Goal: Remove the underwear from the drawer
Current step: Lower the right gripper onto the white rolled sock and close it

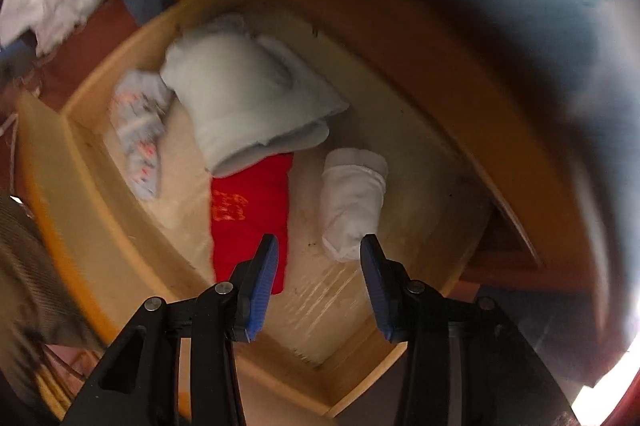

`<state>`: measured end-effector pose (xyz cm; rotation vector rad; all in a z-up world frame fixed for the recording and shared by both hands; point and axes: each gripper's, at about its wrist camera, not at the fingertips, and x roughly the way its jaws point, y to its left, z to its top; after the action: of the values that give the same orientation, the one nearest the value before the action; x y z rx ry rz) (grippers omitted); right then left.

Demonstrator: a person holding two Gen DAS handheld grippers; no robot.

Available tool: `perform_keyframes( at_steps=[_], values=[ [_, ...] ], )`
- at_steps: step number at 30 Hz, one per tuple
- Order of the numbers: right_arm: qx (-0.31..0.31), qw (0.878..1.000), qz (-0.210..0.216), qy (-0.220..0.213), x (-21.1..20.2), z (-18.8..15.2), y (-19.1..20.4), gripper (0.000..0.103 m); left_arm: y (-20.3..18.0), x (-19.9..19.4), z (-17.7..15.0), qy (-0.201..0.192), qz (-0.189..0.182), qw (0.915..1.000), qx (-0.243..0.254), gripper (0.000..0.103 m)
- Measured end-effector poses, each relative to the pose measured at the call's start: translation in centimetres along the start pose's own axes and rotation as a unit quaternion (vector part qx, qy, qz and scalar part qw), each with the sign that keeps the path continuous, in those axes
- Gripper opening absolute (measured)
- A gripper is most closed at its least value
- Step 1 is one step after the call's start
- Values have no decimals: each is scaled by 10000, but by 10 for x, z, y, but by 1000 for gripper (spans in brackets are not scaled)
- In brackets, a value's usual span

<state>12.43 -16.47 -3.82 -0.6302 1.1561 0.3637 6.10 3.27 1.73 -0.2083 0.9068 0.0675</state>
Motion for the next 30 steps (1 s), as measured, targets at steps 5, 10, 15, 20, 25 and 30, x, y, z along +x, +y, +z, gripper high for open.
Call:
perform_keyframes(
  at_steps=[5, 10, 15, 20, 25, 30],
  values=[
    [-529, 9980, -276, 206, 31, 5, 9, 41, 2, 2, 0, 44, -60, 10000, -62, 56],
    [-1023, 9923, -668, 217, 50, 10, 18, 42, 5, 6, 1, 110, -118, 9998, -149, 56],
    [-1128, 9899, -834, 208, 67, 11, 14, 52, 5, 7, 1, 139, -138, 9997, -168, 56],
    [-1173, 9880, -986, 196, 84, 14, 4, 59, 5, 10, 2, 174, -152, 9996, -191, 56],
    [-1027, 9896, -994, 185, 96, 16, -12, 59, 4, 11, 2, 198, -154, 9995, -178, 56],
    [-1233, 9862, -1100, 109, 103, 15, -14, 58, 3, 12, 2, 210, -148, 9995, -177, 56]
  ],
)
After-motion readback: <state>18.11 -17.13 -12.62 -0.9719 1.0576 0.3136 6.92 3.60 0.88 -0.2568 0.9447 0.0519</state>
